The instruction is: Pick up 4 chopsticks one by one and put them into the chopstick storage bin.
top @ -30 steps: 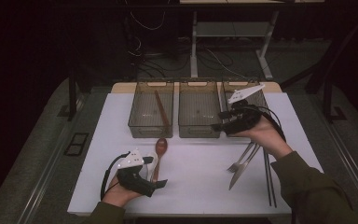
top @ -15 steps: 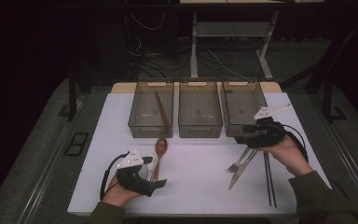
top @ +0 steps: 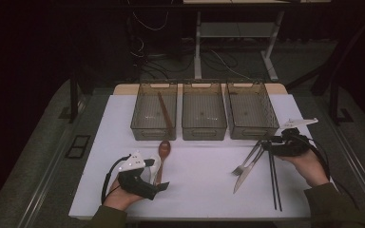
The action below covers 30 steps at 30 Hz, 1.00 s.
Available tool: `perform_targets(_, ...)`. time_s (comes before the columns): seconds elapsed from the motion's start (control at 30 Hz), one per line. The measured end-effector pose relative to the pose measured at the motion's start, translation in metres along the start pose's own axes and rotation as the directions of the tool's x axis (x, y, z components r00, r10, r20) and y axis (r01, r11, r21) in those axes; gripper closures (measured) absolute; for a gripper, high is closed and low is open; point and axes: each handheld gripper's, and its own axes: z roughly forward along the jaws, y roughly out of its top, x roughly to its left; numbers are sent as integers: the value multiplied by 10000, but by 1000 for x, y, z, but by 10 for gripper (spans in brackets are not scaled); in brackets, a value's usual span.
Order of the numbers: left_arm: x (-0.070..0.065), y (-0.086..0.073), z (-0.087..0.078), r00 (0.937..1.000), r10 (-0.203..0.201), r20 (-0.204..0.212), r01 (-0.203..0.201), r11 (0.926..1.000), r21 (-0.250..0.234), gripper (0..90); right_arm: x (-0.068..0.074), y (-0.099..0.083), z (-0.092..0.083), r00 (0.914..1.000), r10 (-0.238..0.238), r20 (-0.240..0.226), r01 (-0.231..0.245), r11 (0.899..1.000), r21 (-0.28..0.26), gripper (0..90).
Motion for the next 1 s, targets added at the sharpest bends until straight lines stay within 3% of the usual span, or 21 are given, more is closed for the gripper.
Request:
perform_targets(0.23,0,0,0,10000,27,54,-27,10000,83,0,-17,-14,14,9960,598,659,-626,9972,410,531)
perform_targets(0.5,-1,0,0,10000,25,72,-26,9999,98,0,-17,-17,20,9937,958,582,-989,9937,528,593)
perform_targets(1.0,-1,-1,1,9999,53,97,-54,9999,124,0,-14,-18,29,9925,864,870,-942,9915,903,655)
